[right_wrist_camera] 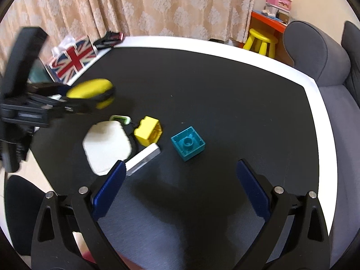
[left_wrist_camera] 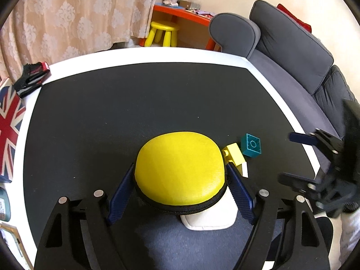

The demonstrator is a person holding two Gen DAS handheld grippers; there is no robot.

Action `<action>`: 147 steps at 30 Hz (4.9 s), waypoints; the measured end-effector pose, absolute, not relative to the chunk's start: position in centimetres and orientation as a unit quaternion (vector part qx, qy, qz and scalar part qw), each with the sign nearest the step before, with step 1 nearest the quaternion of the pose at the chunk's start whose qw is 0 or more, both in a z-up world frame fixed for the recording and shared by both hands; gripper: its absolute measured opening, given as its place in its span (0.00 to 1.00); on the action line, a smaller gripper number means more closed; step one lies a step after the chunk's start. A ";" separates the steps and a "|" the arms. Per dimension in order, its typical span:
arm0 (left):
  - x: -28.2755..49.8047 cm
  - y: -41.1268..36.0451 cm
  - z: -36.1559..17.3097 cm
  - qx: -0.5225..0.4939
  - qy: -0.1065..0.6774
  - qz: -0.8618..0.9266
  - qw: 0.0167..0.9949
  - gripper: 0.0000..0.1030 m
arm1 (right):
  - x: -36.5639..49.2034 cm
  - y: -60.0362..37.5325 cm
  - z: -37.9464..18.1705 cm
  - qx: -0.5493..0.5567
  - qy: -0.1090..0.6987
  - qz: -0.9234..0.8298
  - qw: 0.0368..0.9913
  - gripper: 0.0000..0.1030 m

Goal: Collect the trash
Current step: 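Grasp the yellow zippered case with the left gripper and lift it, then drop the teal block in the bin with the right gripper while the left carries the case, then lower the yellow case over the trash bin and open the left gripper, then reach the left gripper to the white pouch and grasp it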

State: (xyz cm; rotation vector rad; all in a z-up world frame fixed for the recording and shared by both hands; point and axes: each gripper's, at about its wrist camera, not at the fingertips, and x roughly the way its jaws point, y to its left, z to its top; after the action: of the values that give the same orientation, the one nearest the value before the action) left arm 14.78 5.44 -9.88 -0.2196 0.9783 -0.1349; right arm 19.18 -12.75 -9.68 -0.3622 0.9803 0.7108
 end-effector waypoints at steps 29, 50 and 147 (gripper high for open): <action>11.8 6.1 -9.3 -0.105 0.464 -0.074 0.876 0.74 | 20.8 -11.8 -11.6 -0.192 0.458 0.374 0.783 0.35; 0.2 0.8 -4.1 -0.060 0.422 -0.085 0.901 0.74 | 6.8 -15.3 -2.6 -0.154 0.408 0.382 0.815 0.35; -5.5 -0.5 -5.6 -0.078 0.431 -0.073 0.896 0.93 | 0.2 -18.7 -4.4 -0.111 0.416 0.364 0.826 0.92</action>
State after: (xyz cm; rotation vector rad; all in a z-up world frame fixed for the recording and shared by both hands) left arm -5.46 -0.55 -5.60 -0.1622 0.8921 -0.1521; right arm 0.17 -18.73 -4.37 -0.2364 0.8851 0.7738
